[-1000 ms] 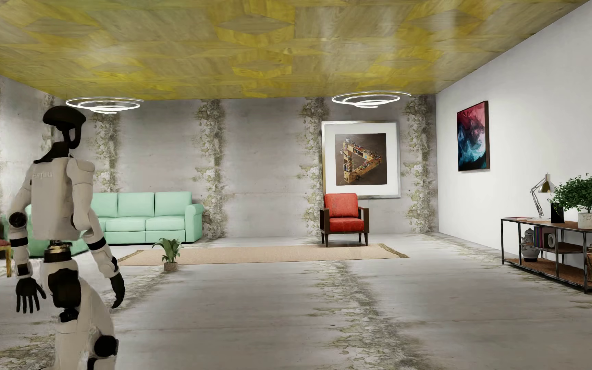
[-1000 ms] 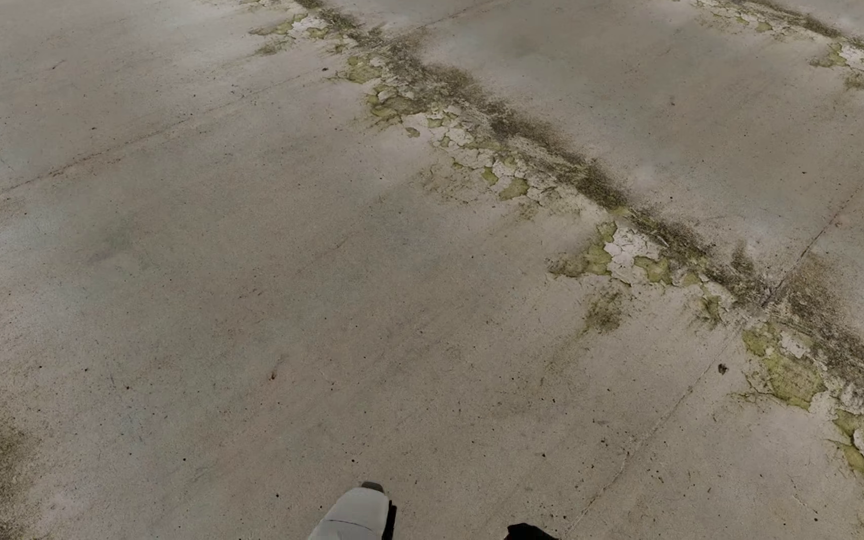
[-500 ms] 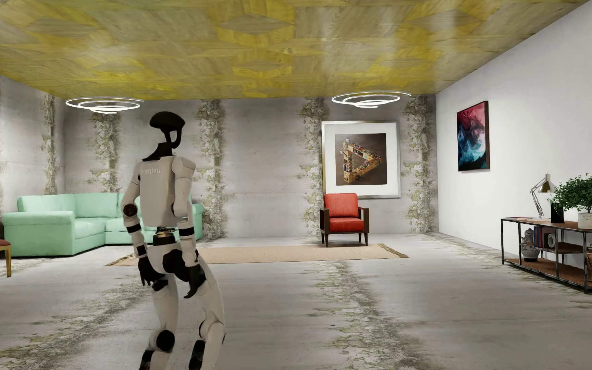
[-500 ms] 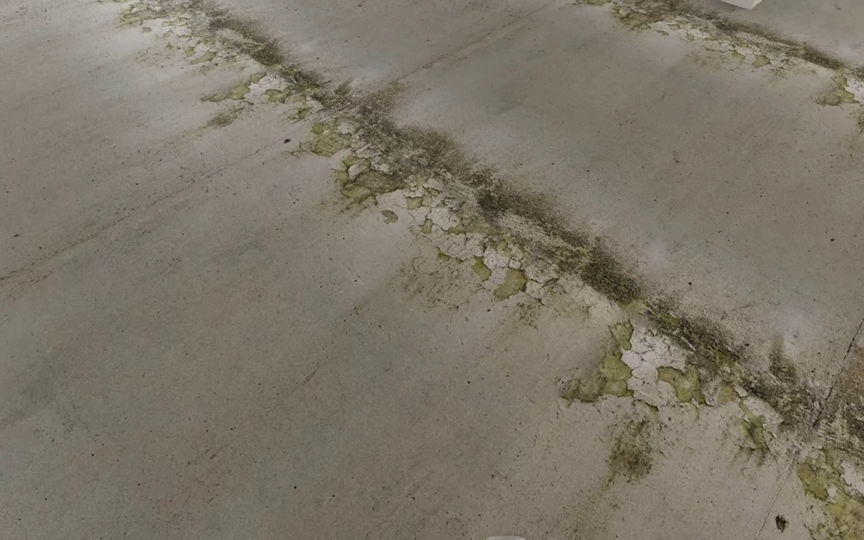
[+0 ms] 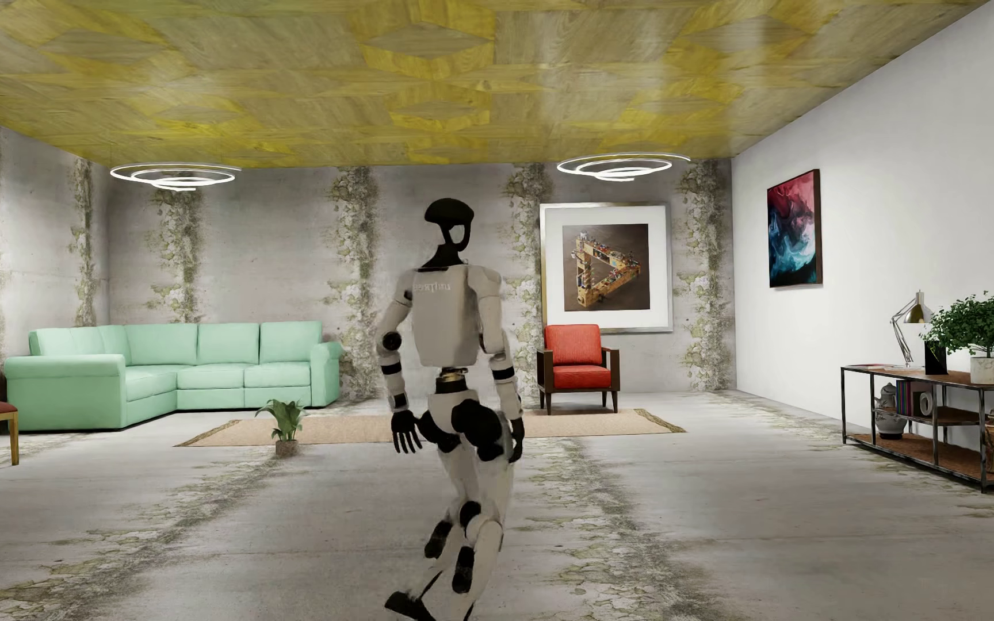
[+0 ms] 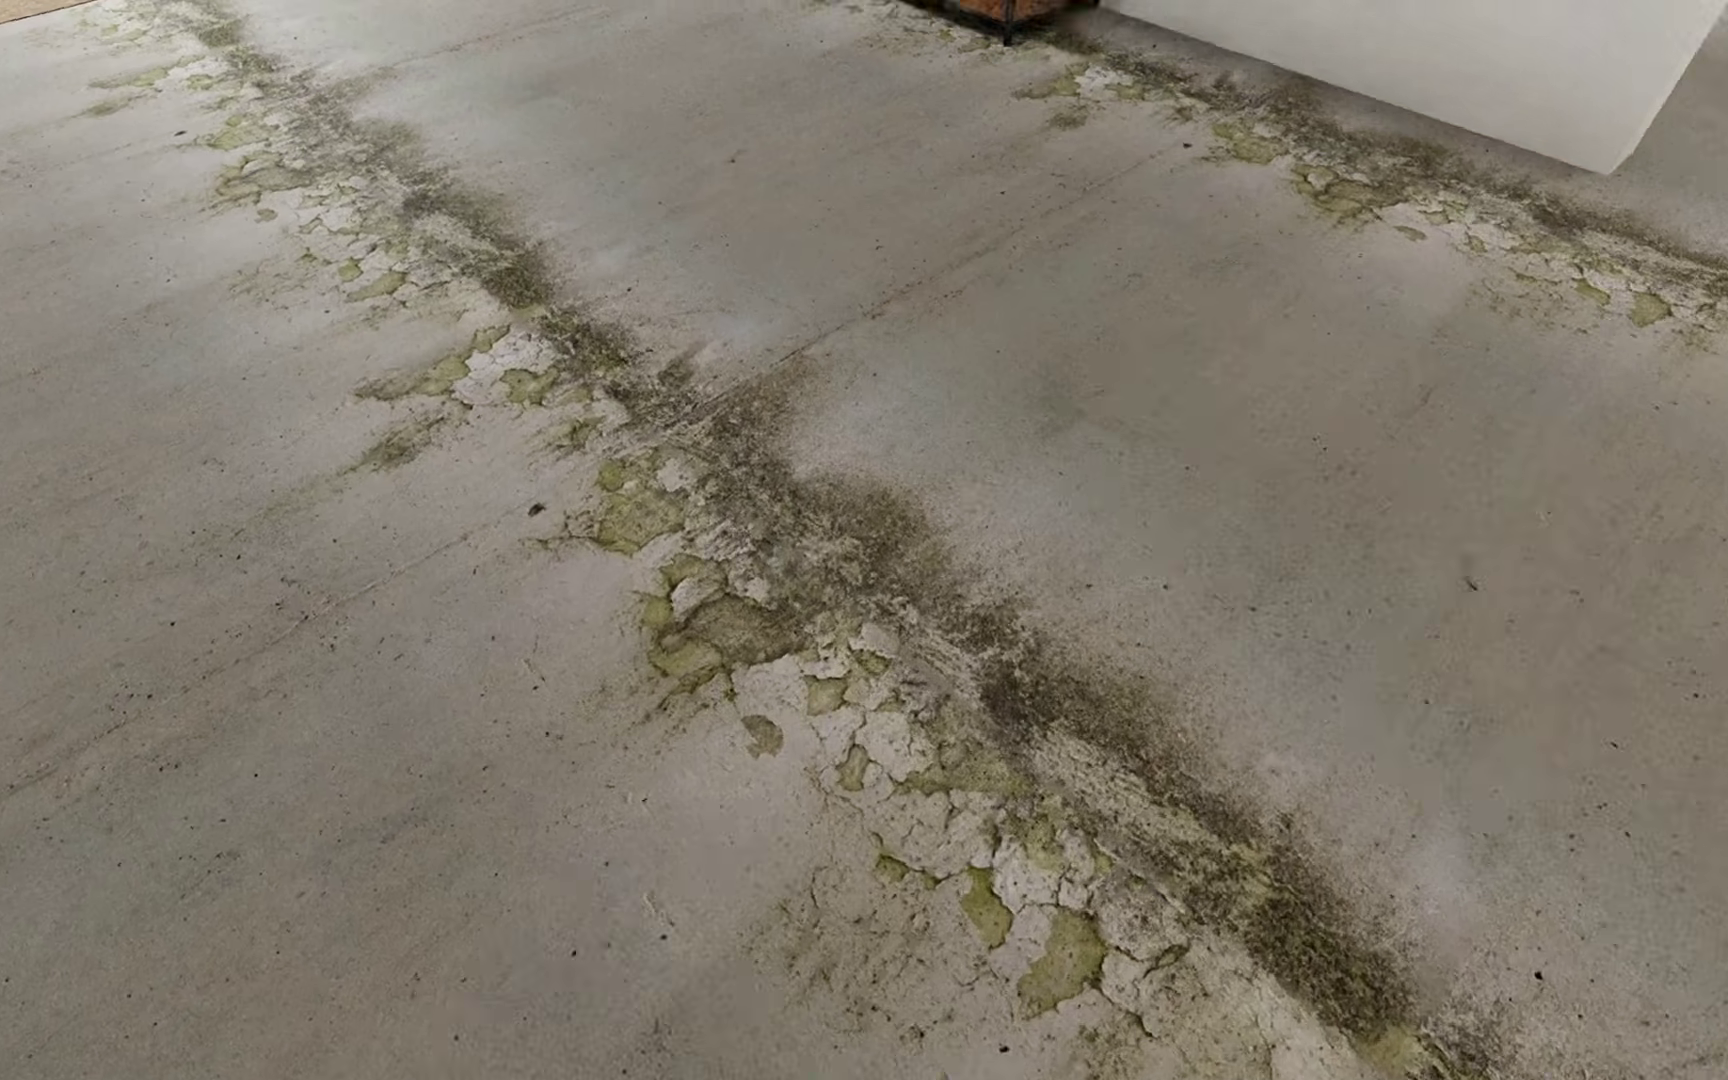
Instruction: Head to the armchair
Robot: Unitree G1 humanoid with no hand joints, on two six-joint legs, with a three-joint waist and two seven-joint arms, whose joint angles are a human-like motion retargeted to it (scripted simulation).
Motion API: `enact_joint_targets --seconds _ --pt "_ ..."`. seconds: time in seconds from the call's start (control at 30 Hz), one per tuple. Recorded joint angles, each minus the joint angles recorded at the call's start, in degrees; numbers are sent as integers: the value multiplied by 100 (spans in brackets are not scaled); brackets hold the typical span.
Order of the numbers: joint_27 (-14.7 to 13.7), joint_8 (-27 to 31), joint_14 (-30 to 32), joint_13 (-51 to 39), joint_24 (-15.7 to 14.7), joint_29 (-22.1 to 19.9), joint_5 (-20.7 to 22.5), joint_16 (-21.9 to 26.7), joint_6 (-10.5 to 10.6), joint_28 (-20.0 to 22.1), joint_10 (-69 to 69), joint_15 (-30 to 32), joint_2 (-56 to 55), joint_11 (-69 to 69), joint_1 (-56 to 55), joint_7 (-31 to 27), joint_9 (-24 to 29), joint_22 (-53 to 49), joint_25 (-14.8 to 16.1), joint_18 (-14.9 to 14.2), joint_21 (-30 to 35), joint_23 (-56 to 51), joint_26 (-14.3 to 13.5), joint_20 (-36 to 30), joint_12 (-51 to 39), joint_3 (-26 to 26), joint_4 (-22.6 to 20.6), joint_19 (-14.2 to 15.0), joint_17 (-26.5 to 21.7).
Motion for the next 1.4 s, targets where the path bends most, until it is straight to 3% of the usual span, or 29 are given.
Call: enact_joint_targets --seconds 0.13,0.17,0.2,0.23,0.3,0.33,0.37,0.4,0.43,0.47,0.5,0.57,0.6,0.67,0.7,0.77,0.8,0.83,0.87,0.93,0.97,1.03,1.13,1.17,1.2,1.23,1.27,1.33,1.4 --pt "0 0 629 -513 0 0 -257 12 -82 0 -3540 -1575 1561 -574 -985 0 -176 44 0 0 -424 -784 0 112 210 681 222 0 -255" --pt "0 0 2193 -656 0 0 -300 18 -61 0 -5713 -1636 1816 -559 -1106 0 -254 125 0 0 -417 -791 0 74 230 781 357 0 -269" --pt "0 0 965 -691 0 0 -504 16 -108 0 -3839 -1466 2081 -470 -1231 0 -227 178 0 0 -569 -809 0 106 272 951 415 0 -245" --pt "0 0 343 -623 0 0 -724 -18 -139 0 -3205 -1109 2318 -257 -1374 0 -214 285 0 0 -789 -902 0 56 287 1059 373 0 -202" --pt "0 0 772 -354 0 0 -1114 -63 -371 0 -1953 814 2120 1030 -1573 0 -403 718 0 0 -785 -413 0 -44 336 1043 28 0 80" --pt "0 0 488 -224 0 0 -1151 -90 -385 0 -1632 1789 1720 2199 -1273 0 -340 863 0 0 -843 -125 0 -1 276 916 -168 0 147" --pt "0 0 170 -105 0 0 -1260 -126 -470 0 -1680 2082 1004 3698 -866 0 -227 683 0 0 -764 -35 0 165 277 824 -603 0 150" --pt "0 0 15 -154 0 0 -1154 -127 -435 0 -1940 1563 456 4627 -242 0 -121 575 0 0 -387 230 0 156 268 532 -772 0 192" --pt "0 0 -28 -71 0 0 -888 -141 -276 0 -2192 1102 -191 5091 286 0 -82 392 0 0 -562 406 0 169 169 196 -746 0 334" --pt "0 0 -43 134 0 0 -706 -92 -155 0 -2585 1117 -800 4937 861 0 -71 82 0 0 -305 122 0 149 135 -172 -760 0 221" --pt "0 0 -50 235 0 0 -590 -55 -74 0 -3005 1385 -1219 4129 1483 0 -44 -163 0 0 -560 560 0 249 114 -542 -762 0 439" --pt "0 0 -199 511 0 0 -426 -8 136 0 -3548 2034 -1943 1896 2486 0 -27 -713 0 0 -130 540 0 371 -12 -1065 -549 0 290" --pt "0 0 -364 595 0 0 -538 50 97 0 -3689 1728 -2273 819 2821 0 -89 -882 0 0 -112 530 0 428 -172 -1213 -577 0 287" --pt "0 0 -681 684 0 0 -787 147 26 0 -3667 -891 -2707 -272 3289 0 -188 -1093 0 0 -9 540 0 633 -465 -1527 -529 0 269" --pt "0 0 -639 759 0 0 -902 151 62 0 -3553 -1282 -2840 -256 3502 0 -184 -1088 0 0 67 496 0 725 -558 -1696 -414 0 226" --pt "0 0 327 858 0 0 -761 73 231 0 -3034 874 -3162 228 3850 0 -212 -877 0 0 105 575 0 931 -503 -1867 -40 0 201" --pt "0 0 1370 871 0 0 -443 0 450 0 -2256 1871 -3278 687 3581 0 -302 -733 0 0 123 646 0 987 -377 -1776 224 0 215" --pt "0 0 2194 813 0 0 -255 -6 582 0 -1171 2059 -3131 1128 3155 0 -312 -320 0 0 20 851 0 647 -324 -1616 299 0 181" --pt "0 0 2231 692 0 0 61 -3 700 0 129 1897 -2935 1260 2340 0 -346 -313 0 0 -96 848 0 623 -158 -1444 390 0 146" --pt "0 0 604 390 0 0 252 34 696 0 1513 1185 -1690 789 1152 0 -159 -236 0 0 -425 845 0 287 7 -813 196 0 154" --pt "0 0 248 243 0 0 258 62 634 0 1549 750 -1046 459 541 0 -145 -184 0 0 -362 667 0 185 159 -454 52 0 69" --pt "0 0 195 138 0 0 32 142 440 0 254 -177 291 -290 -247 0 -75 100 0 0 -646 -45 0 158 459 289 -186 0 -90" --pt "0 0 409 -279 0 0 -181 269 398 0 -2916 -1705 1588 -478 -962 0 -276 479 0 0 -1018 -885 0 156 792 949 11 0 -231" --pt "0 0 1016 -429 0 0 -218 274 430 0 -3649 -1851 1826 -472 -995 0 -361 634 0 0 -1175 -1054 0 101 864 1059 57 0 -265" --pt "0 0 3786 -555 0 0 -206 277 473 0 -5962 -1722 1953 -573 -1176 0 -467 767 0 0 -1282 -1134 0 124 933 1051 77 0 -261" --pt "0 0 1312 -556 0 0 -296 269 499 0 -3707 -1303 2167 -472 -1356 0 -415 937 0 0 -1396 -1200 0 96 970 1004 -6 0 -246" --pt "0 0 147 -441 0 0 -455 284 470 0 -2969 -599 2311 -19 -1428 0 -361 1118 0 0 -1531 -1121 0 -20 953 965 -131 0 -174" --pt "0 0 39 -222 0 0 -941 236 347 0 -1587 894 1639 2346 -1454 0 -254 1279 0 0 -1508 -360 0 30 817 755 -545 0 43" --pt "0 0 -160 -121 0 0 -909 188 493 0 -1852 659 109 5330 -620 0 -156 818 0 0 -958 383 0 -193 481 424 -1075 0 -13"
